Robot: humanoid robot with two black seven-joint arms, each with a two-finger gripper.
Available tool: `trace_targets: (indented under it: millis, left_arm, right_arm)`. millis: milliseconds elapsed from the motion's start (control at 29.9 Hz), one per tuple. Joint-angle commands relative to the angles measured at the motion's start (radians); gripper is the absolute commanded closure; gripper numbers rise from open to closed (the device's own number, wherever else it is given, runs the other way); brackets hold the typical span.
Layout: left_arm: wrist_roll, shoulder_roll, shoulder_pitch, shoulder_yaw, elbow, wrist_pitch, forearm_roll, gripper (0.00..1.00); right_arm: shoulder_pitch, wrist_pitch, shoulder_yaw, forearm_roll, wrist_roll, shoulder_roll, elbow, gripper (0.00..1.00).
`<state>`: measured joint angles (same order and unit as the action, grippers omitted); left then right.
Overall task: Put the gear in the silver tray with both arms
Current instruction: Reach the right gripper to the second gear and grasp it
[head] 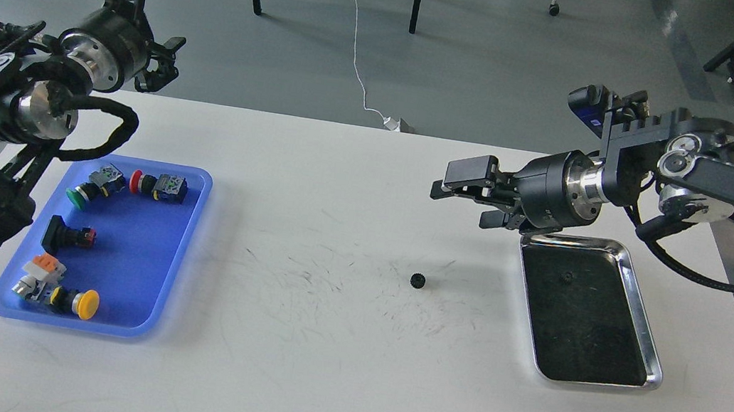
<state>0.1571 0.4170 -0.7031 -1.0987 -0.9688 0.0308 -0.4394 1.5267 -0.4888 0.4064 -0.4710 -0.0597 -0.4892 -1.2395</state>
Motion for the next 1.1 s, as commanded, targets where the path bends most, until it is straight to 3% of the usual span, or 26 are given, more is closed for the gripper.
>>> trace_targets:
  millis: [0, 201, 435, 602, 1070]
  left_arm:
    - [-0.017, 0.029, 0.019, 0.002, 0.027, -0.011, 0.012, 0.02]
    - [-0.166, 0.071, 0.08, 0.014, 0.035, -0.074, -0.083, 0.02]
    - [-0.182, 0.078, 0.109, 0.04, 0.074, -0.08, -0.113, 0.02]
    - [-0.22, 0.088, 0.109, 0.089, 0.075, -0.078, -0.113, 0.02]
    - [-0.229, 0.086, 0.109, 0.091, 0.075, -0.069, -0.108, 0.02]
  right_arm:
    - [0.013, 0.0, 0.061, -0.04, 0.0, 0.05, 0.005, 0.01]
    - [0.01, 0.016, 0.097, -0.089, 0.0, 0.083, 0.009, 0.01]
    - [0.01, 0.025, 0.127, -0.11, 0.0, 0.093, 0.008, 0.01]
    - [0.01, 0.035, 0.161, -0.138, 0.0, 0.115, 0.009, 0.01]
    - [-0.046, 0.13, 0.189, -0.136, 0.0, 0.264, 0.136, 0.03]
